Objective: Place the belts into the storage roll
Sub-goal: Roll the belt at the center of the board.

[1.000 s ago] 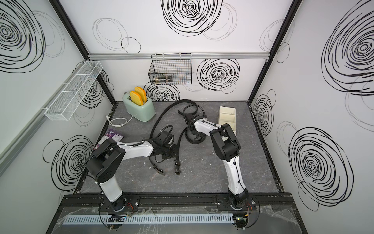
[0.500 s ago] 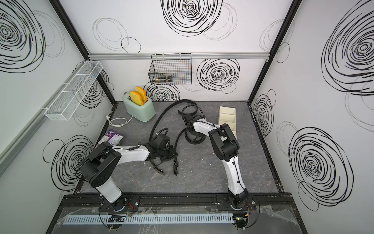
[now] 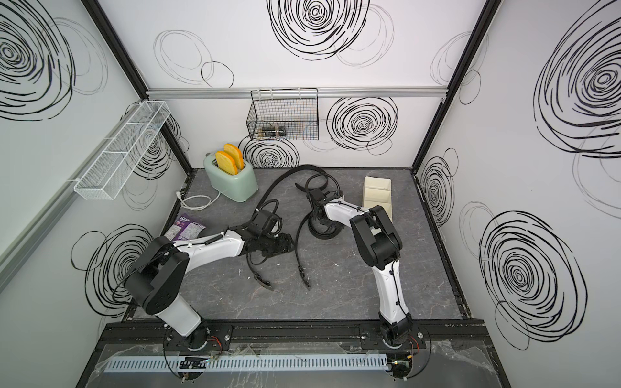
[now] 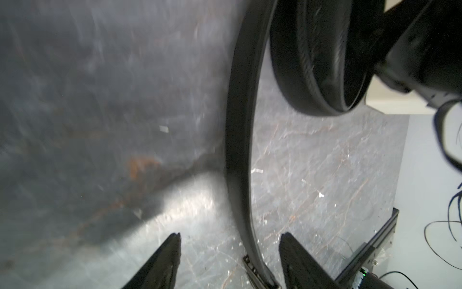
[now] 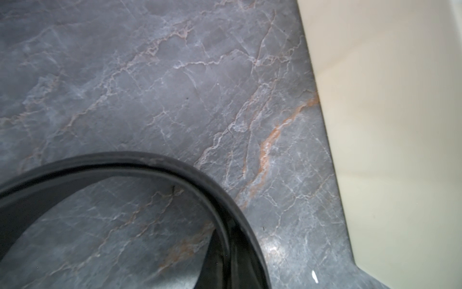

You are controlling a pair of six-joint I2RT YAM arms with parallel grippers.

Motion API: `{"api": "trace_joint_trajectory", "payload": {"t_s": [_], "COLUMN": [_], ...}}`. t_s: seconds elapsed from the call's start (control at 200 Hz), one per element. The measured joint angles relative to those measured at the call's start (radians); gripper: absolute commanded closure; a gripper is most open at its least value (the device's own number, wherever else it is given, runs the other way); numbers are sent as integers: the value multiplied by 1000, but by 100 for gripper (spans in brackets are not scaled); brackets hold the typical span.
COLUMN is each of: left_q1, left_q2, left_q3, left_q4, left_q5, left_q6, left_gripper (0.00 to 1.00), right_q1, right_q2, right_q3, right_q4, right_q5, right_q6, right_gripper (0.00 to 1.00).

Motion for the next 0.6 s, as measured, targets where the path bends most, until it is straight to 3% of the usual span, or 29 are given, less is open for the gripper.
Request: {"api": "trace_joint_trajectory", "payload": {"t_s": [0.23, 0.335, 0.375, 0.511, 0.601], "left_q1": [33, 24, 22, 21, 30], "left_q2": [190, 259, 271, 306, 311], "left_q3": [194, 235, 253, 285, 275], "left_q4": [-43, -69, -74, -79, -70], "left_q5": [16, 21, 23, 30, 40], "left_q6": [156, 193, 206, 224, 218], "left_gripper": [37, 44, 51, 92, 95], "right_q1": [-8, -10, -11, -13, -11], "right_q2": [-2, -2, -2, -1, 3], "right_q3": [0, 3, 5, 9, 15], "right_q4": [2, 1, -1, -6, -14], "right_q5": [-25, -32, -36, -40, -31], "right_q6": [-25, -32, -35, -51, -71], "right_gripper": [100, 100, 100, 100, 100]}}
